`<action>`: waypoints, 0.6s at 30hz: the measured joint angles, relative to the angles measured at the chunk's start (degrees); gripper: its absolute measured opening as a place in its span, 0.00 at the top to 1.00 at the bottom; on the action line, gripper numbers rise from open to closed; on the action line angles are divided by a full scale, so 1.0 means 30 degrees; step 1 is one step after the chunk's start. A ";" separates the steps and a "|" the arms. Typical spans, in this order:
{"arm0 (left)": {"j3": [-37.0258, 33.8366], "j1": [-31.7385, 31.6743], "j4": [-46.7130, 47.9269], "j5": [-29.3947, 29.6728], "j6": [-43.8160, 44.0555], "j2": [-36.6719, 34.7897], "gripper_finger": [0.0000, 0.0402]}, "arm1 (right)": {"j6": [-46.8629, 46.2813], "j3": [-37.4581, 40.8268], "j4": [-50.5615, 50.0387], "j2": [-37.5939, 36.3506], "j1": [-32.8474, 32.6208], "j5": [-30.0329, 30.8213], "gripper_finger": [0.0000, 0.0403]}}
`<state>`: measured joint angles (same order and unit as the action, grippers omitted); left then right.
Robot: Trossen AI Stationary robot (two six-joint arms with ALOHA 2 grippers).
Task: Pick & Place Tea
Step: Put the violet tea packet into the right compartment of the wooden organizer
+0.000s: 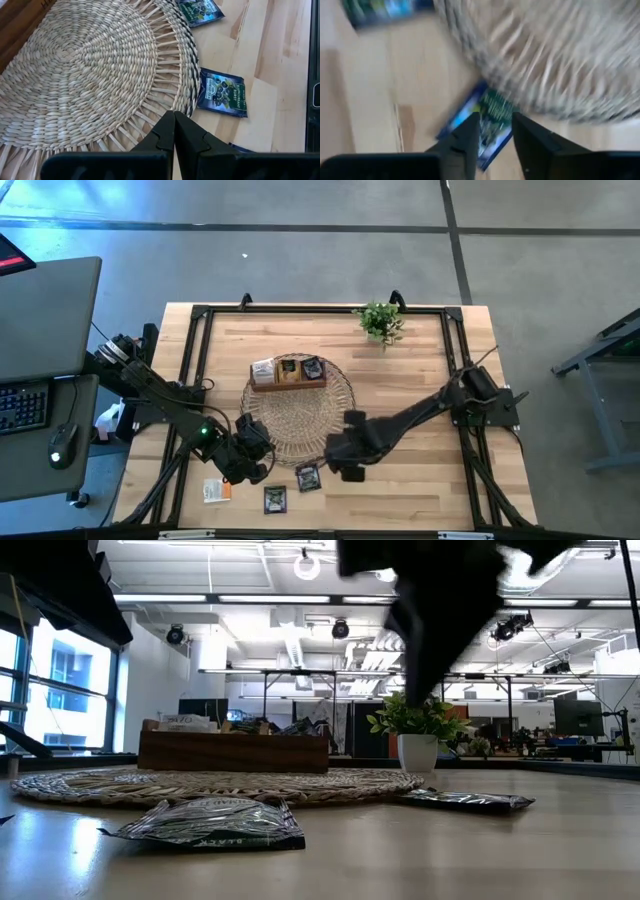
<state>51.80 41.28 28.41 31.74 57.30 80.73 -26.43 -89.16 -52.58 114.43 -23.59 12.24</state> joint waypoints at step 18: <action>0.0004 -0.0007 0.0007 0.0098 -0.0007 0.0000 0.99 | -0.1152 0.3886 0.1333 0.0067 0.2445 -0.3846 0.54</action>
<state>51.81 41.25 28.43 32.03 57.28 80.73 -29.89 -77.50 -48.58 114.63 -16.25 0.71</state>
